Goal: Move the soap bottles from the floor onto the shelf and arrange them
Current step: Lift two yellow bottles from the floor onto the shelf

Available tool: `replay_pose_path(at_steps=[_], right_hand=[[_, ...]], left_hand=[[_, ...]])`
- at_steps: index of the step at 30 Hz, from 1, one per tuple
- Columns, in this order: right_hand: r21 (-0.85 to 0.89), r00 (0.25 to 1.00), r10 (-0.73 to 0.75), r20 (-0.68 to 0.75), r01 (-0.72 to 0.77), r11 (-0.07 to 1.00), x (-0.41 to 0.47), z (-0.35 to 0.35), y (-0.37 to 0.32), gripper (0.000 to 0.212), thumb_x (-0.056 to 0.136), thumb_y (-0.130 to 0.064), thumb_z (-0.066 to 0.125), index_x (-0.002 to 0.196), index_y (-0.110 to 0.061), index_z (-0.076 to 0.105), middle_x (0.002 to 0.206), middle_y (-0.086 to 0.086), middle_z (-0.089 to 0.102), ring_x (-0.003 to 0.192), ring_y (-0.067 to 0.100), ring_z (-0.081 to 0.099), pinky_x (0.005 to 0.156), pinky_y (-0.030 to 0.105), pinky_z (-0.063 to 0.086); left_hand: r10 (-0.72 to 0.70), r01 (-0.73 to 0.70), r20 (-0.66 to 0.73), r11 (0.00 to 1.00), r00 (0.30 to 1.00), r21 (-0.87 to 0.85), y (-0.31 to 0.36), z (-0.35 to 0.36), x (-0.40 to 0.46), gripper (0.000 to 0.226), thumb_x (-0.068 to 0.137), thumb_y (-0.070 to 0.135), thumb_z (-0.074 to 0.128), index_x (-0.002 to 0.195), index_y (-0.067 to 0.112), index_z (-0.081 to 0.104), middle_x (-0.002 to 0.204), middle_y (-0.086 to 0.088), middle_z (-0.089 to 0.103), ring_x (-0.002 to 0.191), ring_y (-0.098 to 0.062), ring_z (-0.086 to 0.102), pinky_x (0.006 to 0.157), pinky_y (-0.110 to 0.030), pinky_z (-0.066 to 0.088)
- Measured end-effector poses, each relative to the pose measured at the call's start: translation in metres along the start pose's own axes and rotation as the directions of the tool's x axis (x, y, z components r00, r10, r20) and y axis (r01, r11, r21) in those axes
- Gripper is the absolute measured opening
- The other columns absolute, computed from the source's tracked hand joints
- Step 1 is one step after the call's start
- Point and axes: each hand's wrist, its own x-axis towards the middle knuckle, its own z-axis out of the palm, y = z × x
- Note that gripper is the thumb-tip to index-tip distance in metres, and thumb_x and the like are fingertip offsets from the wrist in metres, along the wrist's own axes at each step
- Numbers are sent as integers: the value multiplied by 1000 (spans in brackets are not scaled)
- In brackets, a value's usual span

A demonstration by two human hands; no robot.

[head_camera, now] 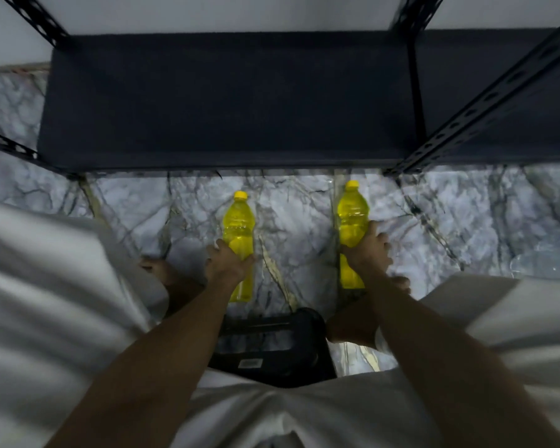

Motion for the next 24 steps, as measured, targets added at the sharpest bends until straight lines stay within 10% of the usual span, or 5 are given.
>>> replay_pose_path(at_steps=[16,20,24], right_hand=[[198,969,-142,201,102,975,-83,80,-48,85,77,-40,83,142,-14,34,137,18,48,127,42,49,98,50,48],[204,965,-159,208,117,972,-84,79,-50,82,78,-38,83,139,-13,35,135,19,50,126,42,51,97,48,47],[193,957,-174,231,131,972,-81,77,-51,76,78,-36,84,134,-12,39,131,18,56,122,40,56,93,46,49]], left_hand=[[82,-13,160,921,984,-389,-8,25,-8,62,75,54,81,114,9,67,111,-8,71,108,-28,66,86,-34,53],[81,21,219,903,972,-429,-15,35,2,97,49,87,59,116,19,74,122,-14,69,116,-32,62,102,-46,51],[69,28,209,903,976,-429,-27,33,12,89,53,75,81,112,10,70,102,-5,71,99,-24,68,84,-33,56]])
